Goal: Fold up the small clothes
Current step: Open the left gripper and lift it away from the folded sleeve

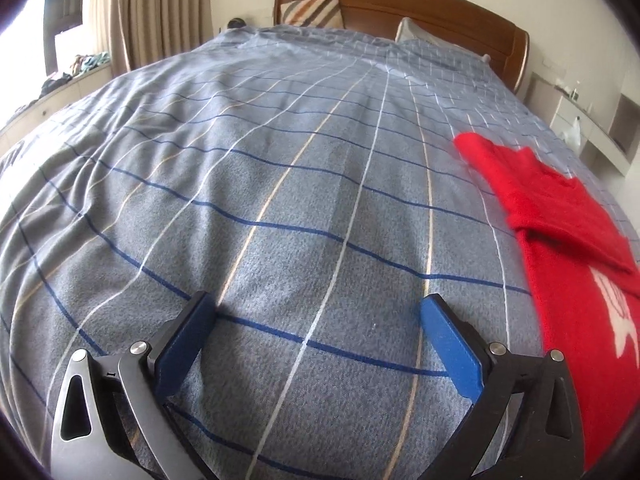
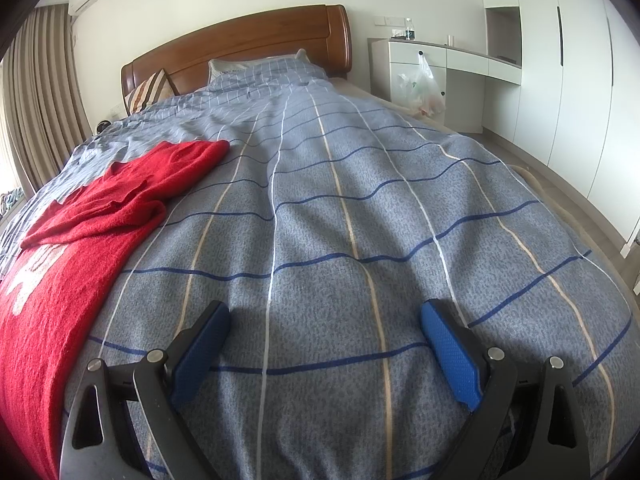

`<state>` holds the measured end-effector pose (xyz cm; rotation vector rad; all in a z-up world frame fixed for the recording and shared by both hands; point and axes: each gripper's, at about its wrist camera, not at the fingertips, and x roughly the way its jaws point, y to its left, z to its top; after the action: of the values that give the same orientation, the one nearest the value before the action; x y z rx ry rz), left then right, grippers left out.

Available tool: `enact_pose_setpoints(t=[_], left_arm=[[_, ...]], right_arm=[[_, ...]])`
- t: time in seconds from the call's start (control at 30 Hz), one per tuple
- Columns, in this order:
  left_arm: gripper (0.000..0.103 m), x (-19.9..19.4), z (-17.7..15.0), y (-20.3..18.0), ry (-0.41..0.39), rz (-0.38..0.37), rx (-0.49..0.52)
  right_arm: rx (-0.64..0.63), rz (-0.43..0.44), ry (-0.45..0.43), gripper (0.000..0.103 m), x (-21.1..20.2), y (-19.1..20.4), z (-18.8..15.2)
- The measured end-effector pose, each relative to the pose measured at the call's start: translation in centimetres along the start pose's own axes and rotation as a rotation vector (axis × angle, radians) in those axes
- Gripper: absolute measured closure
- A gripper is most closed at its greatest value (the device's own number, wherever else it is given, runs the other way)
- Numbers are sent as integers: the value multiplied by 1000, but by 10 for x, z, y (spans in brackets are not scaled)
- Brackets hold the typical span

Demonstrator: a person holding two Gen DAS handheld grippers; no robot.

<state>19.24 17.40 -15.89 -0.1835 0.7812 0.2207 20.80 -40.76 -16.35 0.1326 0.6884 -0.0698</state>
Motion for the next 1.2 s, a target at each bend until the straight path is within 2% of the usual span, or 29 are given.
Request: enact_pose_setpoints(t=[0.93,1.03,1.1,1.2], left_arm=[[1,2,-1,-1,-5,8,1],[1,-1,12,-7,43,34,22],[1,-7,26,-10,31,0,15],[1,-9,53,-17,-2,-25,-14]], right_arm=[[0,0,-3,8,-1,2,0],[-33,-29,56,8,-3,7,10],[-61,-55,110,8,-10,14,25],[-115,-97,37,8,-31,27,55]])
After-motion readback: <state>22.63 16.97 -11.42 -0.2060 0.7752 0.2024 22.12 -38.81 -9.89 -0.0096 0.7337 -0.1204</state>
